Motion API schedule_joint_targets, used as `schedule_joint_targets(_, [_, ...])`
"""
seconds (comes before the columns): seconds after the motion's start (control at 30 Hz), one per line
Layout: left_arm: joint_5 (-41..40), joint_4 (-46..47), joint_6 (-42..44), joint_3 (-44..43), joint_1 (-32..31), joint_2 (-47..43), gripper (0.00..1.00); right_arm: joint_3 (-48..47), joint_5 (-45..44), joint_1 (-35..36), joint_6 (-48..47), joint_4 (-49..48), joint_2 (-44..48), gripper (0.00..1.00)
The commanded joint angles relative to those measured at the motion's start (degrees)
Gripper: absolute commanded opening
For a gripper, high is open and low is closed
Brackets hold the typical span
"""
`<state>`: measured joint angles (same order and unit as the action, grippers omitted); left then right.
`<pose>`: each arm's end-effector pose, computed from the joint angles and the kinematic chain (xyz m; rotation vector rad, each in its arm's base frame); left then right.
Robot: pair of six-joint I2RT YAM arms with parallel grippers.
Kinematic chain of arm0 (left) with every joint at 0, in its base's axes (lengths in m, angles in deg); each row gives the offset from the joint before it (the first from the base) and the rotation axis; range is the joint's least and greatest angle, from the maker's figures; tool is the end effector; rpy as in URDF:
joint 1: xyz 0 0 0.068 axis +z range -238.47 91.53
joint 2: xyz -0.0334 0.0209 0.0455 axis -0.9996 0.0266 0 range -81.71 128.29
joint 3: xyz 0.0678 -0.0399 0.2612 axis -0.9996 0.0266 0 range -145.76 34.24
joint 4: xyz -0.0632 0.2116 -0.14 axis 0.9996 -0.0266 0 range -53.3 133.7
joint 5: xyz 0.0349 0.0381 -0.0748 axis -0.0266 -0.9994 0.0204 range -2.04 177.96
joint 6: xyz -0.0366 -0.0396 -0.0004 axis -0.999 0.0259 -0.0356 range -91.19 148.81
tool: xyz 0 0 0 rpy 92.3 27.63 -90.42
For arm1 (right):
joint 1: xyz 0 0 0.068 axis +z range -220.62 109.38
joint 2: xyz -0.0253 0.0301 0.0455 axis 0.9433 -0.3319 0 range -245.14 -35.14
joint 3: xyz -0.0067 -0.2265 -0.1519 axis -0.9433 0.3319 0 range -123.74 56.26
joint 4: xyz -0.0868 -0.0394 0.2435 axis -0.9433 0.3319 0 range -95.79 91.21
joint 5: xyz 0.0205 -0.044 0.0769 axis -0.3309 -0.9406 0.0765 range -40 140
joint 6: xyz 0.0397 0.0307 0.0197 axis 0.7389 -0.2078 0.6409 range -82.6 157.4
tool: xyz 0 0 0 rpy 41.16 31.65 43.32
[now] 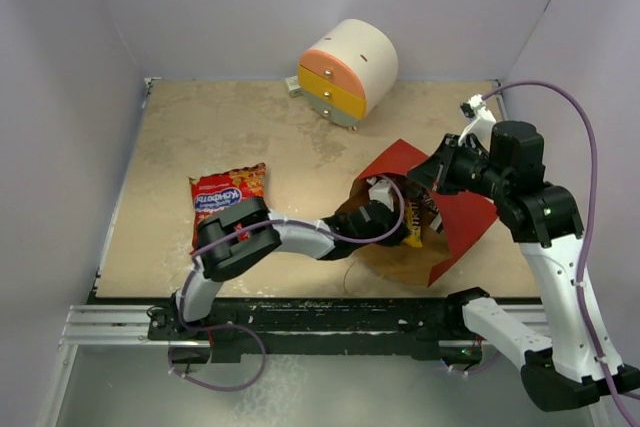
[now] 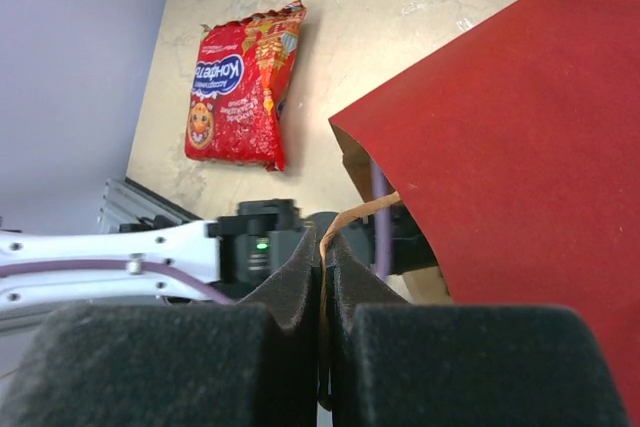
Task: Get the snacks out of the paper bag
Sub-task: Take out the snack from the paper bag, then place the snack at the center of the board.
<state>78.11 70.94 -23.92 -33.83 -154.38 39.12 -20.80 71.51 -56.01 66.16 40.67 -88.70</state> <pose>0.1892 -0.4080 0.1345 0.1334 2.1993 -1.0967 0.1541 0.0535 0.4368 -0.0034 2.0442 0.8544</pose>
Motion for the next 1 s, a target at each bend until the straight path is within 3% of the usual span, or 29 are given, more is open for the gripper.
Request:
schedule_joint_targets(0.0, [5.08, -0.92, 9.94, 4.25, 0.17, -11.88, 0.00, 1.03, -2.05, -0.02, -0.69, -2.93, 3.13, 0.00])
schedule_joint_targets(0.2, [12.01, -4.75, 16.51, 11.71, 0.12, -24.30, 0.00, 4.86, -3.65, -0.01, -0.28, -5.08, 6.54, 0.00])
schedule_joint_targets(0.33, [12.12, -11.81, 18.92, 19.32, 0.09, -37.75, 0.00, 5.99, -4.42, -0.02, -0.60, -6.70, 7.70, 0.00])
schedule_joint_targets(0.47, [12.35, -31.61, 20.10, 19.77, 0.08, -52.15, 0.00, 2.34, -5.86, -0.02, -2.31, -6.58, 5.59, 0.00])
schedule_joint_targets(0.57, [11.09, -44.75, 19.62, 18.15, 0.09, -61.57, 0.00, -3.38, -14.27, -0.02, -4.41, -3.74, 2.51, 0.00])
schedule_joint_targets(0.77, [-3.99, -64.04, 15.37, 11.13, 0.21, -74.60, 0.00, -10.15, -30.08, -0.02, -11.30, -3.10, -2.01, 0.00])
schedule_joint_targets(0.87, [-12.09, -68.94, 14.08, 5.95, 0.93, -75.10, 0.00, -11.94, -33.76, -0.02, -14.19, -2.75, -4.33, 0.00])
schedule_joint_targets(0.97, [-15.06, -72.96, 13.46, 1.43, 3.51, -72.06, 0.00, -12.69, -34.47, 0.00, -14.69, -3.33, -5.78, 0.00])
